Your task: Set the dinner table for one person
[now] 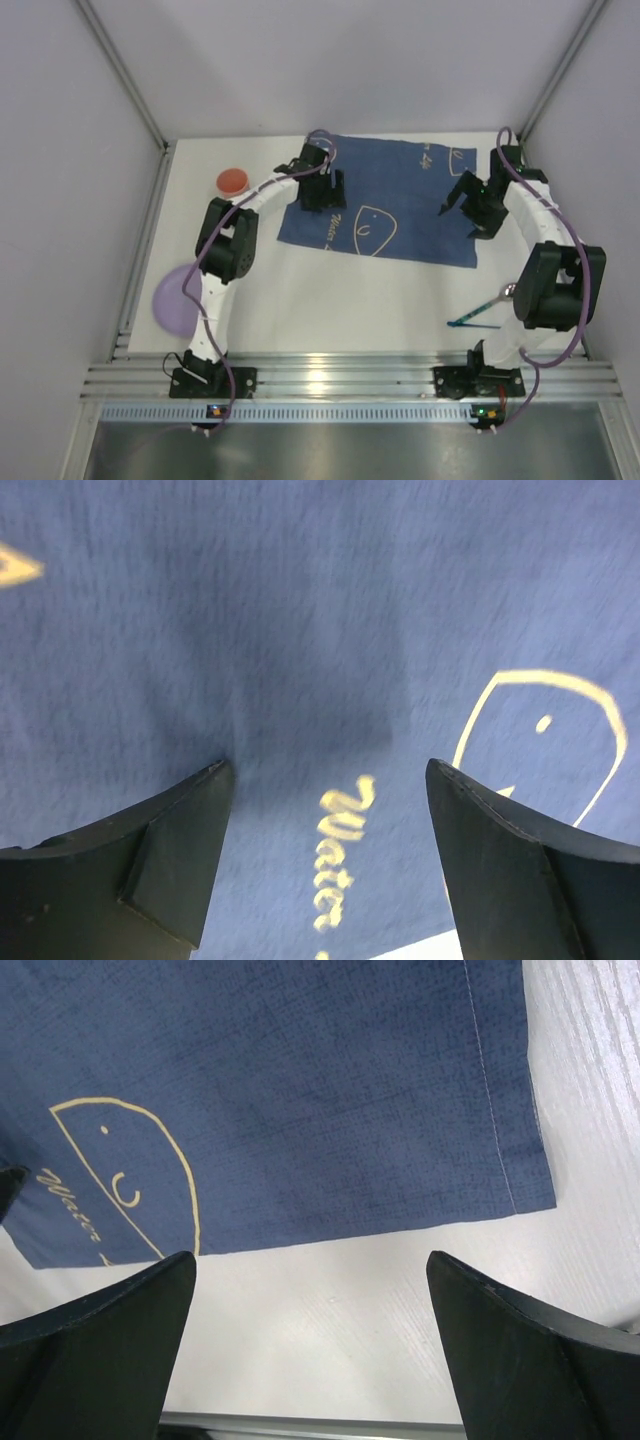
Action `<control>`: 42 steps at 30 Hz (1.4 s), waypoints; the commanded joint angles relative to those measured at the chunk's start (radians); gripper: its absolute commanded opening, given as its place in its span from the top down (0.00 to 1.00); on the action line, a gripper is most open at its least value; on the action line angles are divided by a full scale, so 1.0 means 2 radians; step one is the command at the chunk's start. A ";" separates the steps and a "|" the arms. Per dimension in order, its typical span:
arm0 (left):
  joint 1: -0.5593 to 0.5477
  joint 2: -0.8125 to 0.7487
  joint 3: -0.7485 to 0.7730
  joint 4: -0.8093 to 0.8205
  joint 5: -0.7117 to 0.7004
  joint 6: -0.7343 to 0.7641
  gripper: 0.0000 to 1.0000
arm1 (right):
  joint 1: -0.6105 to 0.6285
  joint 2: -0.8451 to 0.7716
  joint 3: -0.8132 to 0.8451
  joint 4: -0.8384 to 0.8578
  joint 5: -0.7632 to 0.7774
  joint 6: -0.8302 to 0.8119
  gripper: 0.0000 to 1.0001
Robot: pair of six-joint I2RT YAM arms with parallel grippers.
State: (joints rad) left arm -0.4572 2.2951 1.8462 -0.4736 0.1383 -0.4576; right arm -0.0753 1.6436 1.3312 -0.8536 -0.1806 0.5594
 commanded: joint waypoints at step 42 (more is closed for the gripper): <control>0.175 -0.270 -0.078 -0.158 -0.219 -0.005 0.22 | 0.064 -0.027 -0.048 0.050 -0.016 -0.010 0.00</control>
State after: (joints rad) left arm -0.1406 1.7451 1.6131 -0.7765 -0.2741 -0.4690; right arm 0.0498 1.6356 1.2053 -0.7551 -0.2039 0.5575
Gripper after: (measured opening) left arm 0.784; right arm 0.996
